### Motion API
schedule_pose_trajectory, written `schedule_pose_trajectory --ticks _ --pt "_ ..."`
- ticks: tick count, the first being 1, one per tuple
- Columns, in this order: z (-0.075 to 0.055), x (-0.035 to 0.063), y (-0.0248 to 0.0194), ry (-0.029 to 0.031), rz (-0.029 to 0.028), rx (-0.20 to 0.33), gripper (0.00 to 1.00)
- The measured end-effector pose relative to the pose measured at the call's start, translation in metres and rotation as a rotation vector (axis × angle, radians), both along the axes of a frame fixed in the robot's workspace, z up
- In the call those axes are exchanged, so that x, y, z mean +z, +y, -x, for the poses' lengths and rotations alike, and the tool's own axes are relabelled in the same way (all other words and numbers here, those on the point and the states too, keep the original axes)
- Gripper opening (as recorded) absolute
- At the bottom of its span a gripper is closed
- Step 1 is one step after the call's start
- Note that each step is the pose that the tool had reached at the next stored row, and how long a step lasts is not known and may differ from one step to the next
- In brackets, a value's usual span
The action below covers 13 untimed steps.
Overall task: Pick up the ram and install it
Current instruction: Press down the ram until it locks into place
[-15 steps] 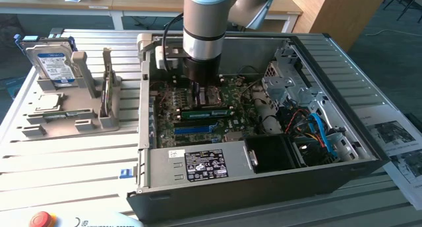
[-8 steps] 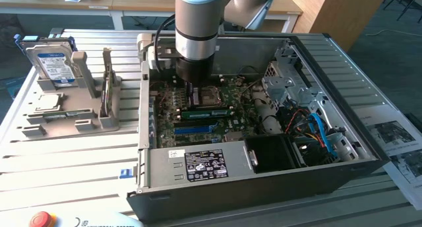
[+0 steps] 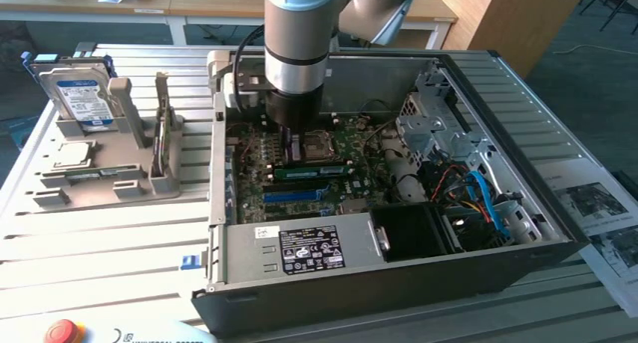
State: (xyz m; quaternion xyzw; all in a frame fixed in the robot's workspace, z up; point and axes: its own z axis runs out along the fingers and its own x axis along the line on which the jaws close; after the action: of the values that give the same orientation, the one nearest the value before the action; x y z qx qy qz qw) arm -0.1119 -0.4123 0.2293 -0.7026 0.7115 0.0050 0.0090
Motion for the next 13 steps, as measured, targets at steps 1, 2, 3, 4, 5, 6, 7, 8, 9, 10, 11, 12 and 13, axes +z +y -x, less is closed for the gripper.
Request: schedule_pose_trajectory --ticks 1,2,3,4,5,6,7,8,9,10,11,12,13 --pt "0.0001 -0.0006 0.0000 -0.0002 0.0000 0.000 0.10" --pt "0.0002 -0.0012 0.0000 -0.0005 0.0001 0.000 0.10" --pt "0.0002 -0.0014 0.0000 -0.0005 0.0002 0.000 0.10" --pt "0.0002 -0.0014 0.0000 -0.0004 0.0002 0.000 0.10" --pt "0.0002 -0.0014 0.0000 -0.0004 0.0002 0.000 0.10" --pt "0.0002 -0.0014 0.0000 -0.0005 0.0002 0.000 0.10" --pt "0.0002 -0.0015 0.0000 -0.0006 0.0001 0.000 0.10" --pt "0.0002 -0.0018 0.0000 -0.0006 0.0000 0.000 0.10" --pt "0.0002 -0.0021 0.0000 -0.0007 -0.0002 0.000 0.10" --pt "0.0002 -0.0024 0.0000 -0.0007 -0.0001 0.000 0.10" --pt "0.0002 -0.0027 0.0000 -0.0006 0.0001 0.000 0.10" --pt "0.0002 -0.0030 0.0000 -0.0006 0.0001 0.000 0.10" --pt "0.0002 -0.0032 0.0000 -0.0005 0.0002 0.000 0.10"
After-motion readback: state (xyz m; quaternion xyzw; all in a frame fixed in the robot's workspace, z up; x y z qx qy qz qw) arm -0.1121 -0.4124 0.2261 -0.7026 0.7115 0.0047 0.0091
